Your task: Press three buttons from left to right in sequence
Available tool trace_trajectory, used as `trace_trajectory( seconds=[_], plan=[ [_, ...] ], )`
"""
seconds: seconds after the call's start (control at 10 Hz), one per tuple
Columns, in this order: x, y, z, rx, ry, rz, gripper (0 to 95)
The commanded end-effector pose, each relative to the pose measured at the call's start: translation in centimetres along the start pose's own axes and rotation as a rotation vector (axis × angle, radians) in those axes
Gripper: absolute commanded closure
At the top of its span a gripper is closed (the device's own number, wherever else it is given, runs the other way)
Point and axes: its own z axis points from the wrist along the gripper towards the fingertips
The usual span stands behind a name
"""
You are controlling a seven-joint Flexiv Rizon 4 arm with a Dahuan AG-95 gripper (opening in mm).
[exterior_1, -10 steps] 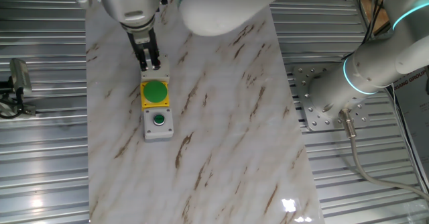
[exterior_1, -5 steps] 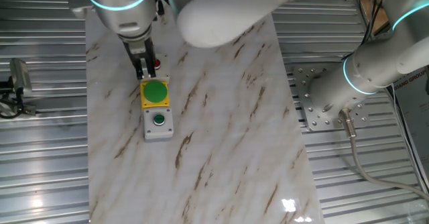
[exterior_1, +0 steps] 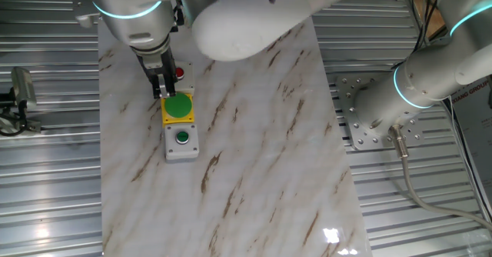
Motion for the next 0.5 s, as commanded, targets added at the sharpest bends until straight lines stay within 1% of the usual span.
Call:
trace_trajectory(
  seconds=[0.1,0.2,0.4,0.5],
  plan=[
    [-0.19,0.19,0.03,-0.004,0.021,-0.012,95.0],
    [-0.27,0.27,0.15,-0.002,0.021,-0.017,95.0],
    [-0.75,0.77,0.59,0.0,0.018,0.004,95.0],
    [-0.96,0.94,0.57,0.003,0.023,0.002,95.0]
  ],
)
